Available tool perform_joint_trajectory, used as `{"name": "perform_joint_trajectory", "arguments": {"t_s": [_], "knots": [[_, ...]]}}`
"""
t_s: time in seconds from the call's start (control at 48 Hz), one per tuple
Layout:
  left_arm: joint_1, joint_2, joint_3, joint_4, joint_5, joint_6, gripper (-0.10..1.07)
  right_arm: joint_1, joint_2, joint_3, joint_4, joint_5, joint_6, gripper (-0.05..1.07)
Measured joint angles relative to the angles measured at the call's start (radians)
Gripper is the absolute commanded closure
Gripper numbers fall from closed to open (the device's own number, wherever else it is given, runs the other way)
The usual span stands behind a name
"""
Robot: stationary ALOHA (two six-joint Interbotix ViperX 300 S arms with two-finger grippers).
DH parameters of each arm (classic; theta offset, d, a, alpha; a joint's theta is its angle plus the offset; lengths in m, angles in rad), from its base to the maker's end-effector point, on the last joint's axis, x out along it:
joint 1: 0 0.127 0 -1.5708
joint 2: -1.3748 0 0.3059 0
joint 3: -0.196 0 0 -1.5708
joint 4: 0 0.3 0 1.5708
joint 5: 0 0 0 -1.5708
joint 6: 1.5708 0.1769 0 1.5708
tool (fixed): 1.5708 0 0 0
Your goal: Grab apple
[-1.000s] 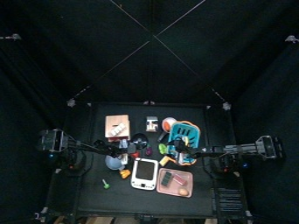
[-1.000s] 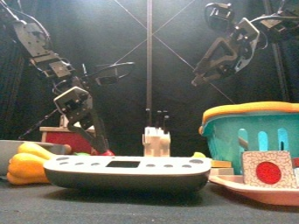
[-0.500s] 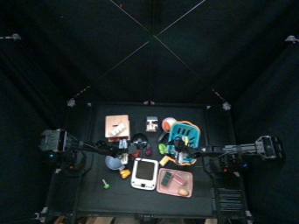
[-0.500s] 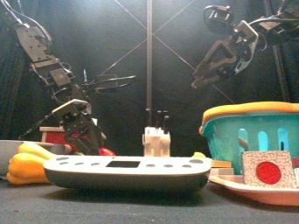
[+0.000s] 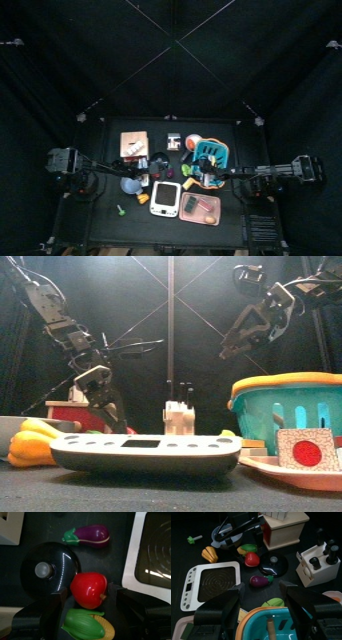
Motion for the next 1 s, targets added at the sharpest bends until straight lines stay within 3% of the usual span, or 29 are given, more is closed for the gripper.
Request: {"name": "perform_joint_trajectory", "arguments": {"t_s": [0.333, 0.646, 1.0], "knots": [[0.008, 0.014, -0.037, -0.264, 0.005, 0.011, -0.01, -0.003, 0.0, 0.005, 0.0, 0.0, 0.0, 0.12], [0.006, 0.015, -0.034, -0.258, 0.086, 0.117, -0.01, -0.005, 0.002, 0.005, 0.0, 0.003, 0.0, 0.12], [0.008, 0.063, -0.052, -0.258, 0.127, 0.127, -0.01, -0.006, 0.002, 0.008, 0.0, 0.0, 0.0, 0.12]]}}
